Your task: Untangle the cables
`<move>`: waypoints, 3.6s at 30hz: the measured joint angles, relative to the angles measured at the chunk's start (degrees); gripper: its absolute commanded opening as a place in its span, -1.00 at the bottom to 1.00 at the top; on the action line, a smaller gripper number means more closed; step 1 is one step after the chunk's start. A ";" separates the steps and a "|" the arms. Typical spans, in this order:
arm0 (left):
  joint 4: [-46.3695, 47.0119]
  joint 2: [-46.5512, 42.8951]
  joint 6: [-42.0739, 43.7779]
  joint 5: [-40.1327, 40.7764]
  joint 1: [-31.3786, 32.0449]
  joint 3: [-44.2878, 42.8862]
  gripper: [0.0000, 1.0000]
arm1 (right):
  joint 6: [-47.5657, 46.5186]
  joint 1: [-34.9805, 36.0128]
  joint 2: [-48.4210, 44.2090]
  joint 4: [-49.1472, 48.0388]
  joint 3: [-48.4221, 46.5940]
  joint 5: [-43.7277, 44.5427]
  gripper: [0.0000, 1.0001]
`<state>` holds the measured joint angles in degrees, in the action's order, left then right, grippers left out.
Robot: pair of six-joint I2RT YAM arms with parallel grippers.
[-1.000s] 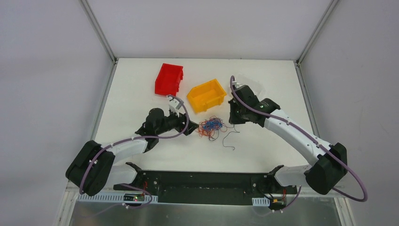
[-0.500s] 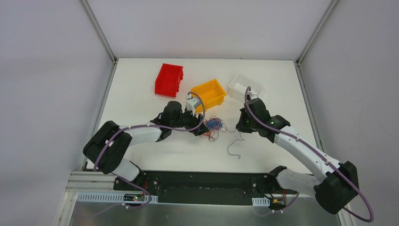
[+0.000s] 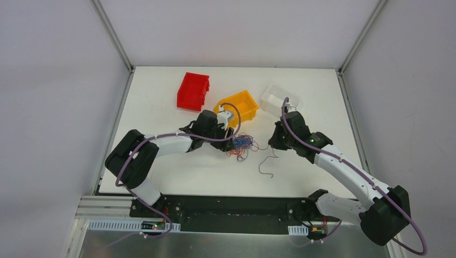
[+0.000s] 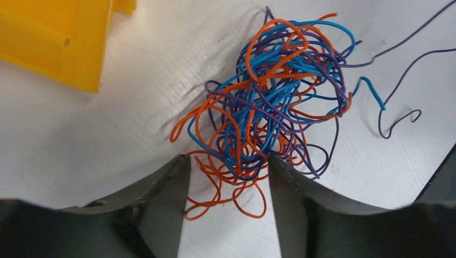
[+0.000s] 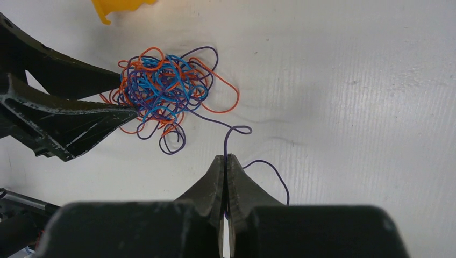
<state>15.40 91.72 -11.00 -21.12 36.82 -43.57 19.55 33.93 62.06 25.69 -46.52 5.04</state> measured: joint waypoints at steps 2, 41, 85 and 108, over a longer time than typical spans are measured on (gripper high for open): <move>-1.92 1.03 0.15 0.61 0.00 -1.03 -0.64 | 0.20 -0.04 0.00 -0.13 0.02 -0.13 -1.00; -5.20 -30.71 -13.51 28.89 -18.01 17.59 -1.00 | 11.47 -23.45 -11.13 -0.48 10.54 1.25 0.32; -1.07 -40.04 -10.38 18.51 -18.01 21.05 -1.00 | -17.42 5.09 37.75 -29.35 -13.49 -17.22 0.29; -1.11 -39.98 -10.36 21.29 -18.01 21.05 -1.00 | -14.01 8.24 42.03 -38.69 -10.43 -5.75 -1.00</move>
<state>14.28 51.75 -21.37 0.16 18.81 -22.52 5.54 42.17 104.09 -12.99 -56.95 -0.71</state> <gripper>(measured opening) 0.019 0.012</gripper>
